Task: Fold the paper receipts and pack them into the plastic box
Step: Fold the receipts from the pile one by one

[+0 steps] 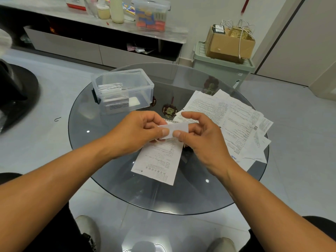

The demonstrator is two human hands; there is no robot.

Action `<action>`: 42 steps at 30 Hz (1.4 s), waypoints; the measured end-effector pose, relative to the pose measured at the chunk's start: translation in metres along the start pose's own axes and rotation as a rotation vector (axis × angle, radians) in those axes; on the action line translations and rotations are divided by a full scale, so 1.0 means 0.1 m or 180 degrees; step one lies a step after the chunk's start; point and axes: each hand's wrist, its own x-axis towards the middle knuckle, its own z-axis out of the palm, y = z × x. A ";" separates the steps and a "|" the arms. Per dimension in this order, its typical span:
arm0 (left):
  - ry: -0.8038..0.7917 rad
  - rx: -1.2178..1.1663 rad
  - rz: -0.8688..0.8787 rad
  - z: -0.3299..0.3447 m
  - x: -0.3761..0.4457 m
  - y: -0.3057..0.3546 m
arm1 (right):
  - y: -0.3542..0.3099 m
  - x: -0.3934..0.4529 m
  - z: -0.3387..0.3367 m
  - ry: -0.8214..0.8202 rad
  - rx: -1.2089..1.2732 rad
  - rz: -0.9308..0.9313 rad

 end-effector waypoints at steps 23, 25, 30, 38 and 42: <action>-0.0536 0.0256 -0.0258 0.02 -0.03 0.00 | 0.06 -0.06 0.10 -0.0007 -0.0095 -0.0240; -0.0539 0.0483 -0.0265 0.01 -0.03 0.01 | 0.08 -0.06 0.10 0.0013 -0.0182 -0.0199; 0.0373 0.1769 -0.0337 -0.24 0.05 0.00 | 0.08 0.02 -0.01 -0.0302 -0.1114 -0.0190; 0.1187 0.3074 -0.0292 -0.45 0.04 -0.16 | -0.12 -0.04 -0.13 -0.1550 -0.2820 -0.0151; 0.0803 0.2860 0.0375 -0.34 0.06 -0.20 | -0.17 -0.11 -0.09 -0.1765 -0.3367 -0.0342</action>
